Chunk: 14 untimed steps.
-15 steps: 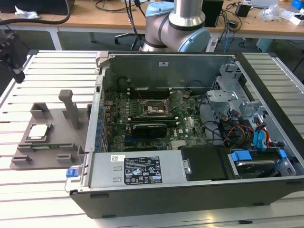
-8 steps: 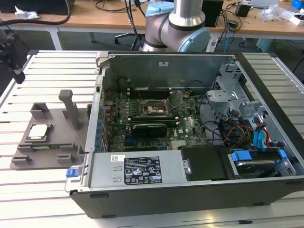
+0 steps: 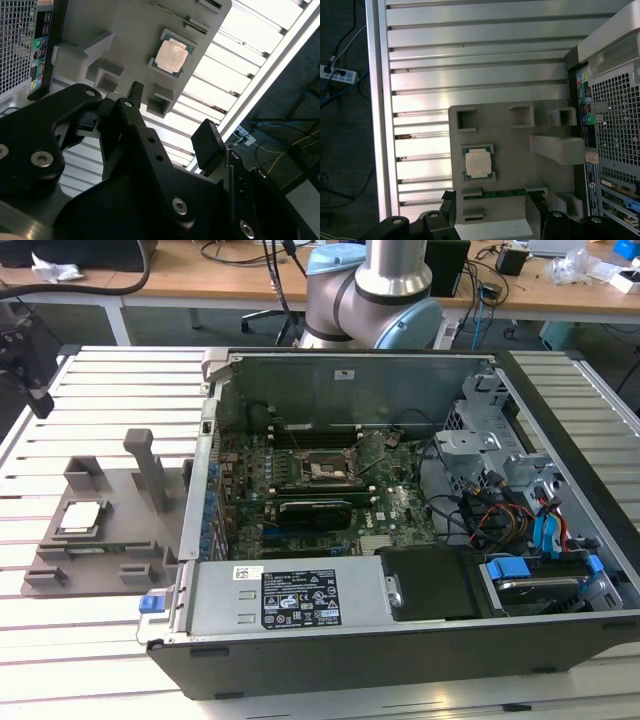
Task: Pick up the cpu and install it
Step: 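Pick up the cpu and move it towards the insertion slot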
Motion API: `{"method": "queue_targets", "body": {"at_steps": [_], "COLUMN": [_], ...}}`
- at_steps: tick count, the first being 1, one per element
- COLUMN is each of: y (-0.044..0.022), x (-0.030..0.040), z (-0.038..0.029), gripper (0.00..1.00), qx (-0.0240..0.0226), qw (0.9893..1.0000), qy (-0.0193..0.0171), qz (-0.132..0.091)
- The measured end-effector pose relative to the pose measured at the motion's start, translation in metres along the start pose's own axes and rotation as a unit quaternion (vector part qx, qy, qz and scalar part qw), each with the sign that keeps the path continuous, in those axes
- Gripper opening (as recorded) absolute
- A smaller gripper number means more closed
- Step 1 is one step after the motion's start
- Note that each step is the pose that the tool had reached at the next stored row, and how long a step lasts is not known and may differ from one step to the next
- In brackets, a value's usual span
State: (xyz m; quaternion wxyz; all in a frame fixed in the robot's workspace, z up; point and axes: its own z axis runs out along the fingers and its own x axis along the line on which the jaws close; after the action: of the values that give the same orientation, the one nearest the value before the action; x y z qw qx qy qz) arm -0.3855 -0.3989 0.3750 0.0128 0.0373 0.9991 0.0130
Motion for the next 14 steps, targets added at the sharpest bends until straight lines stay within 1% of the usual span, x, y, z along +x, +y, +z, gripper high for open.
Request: {"method": "queue_targets", "body": {"at_steps": [9, 14], "y": [-0.0001, -0.0003], "x": [0.0001, 0.0002], "z": [0.0018, 0.0088], "gripper": [0.66, 0.66], "qx": [0.0018, 0.0028], "qw": [1.0, 1.0], "qy": [-0.0001, -0.0002], "qz": [0.0, 0.0]}}
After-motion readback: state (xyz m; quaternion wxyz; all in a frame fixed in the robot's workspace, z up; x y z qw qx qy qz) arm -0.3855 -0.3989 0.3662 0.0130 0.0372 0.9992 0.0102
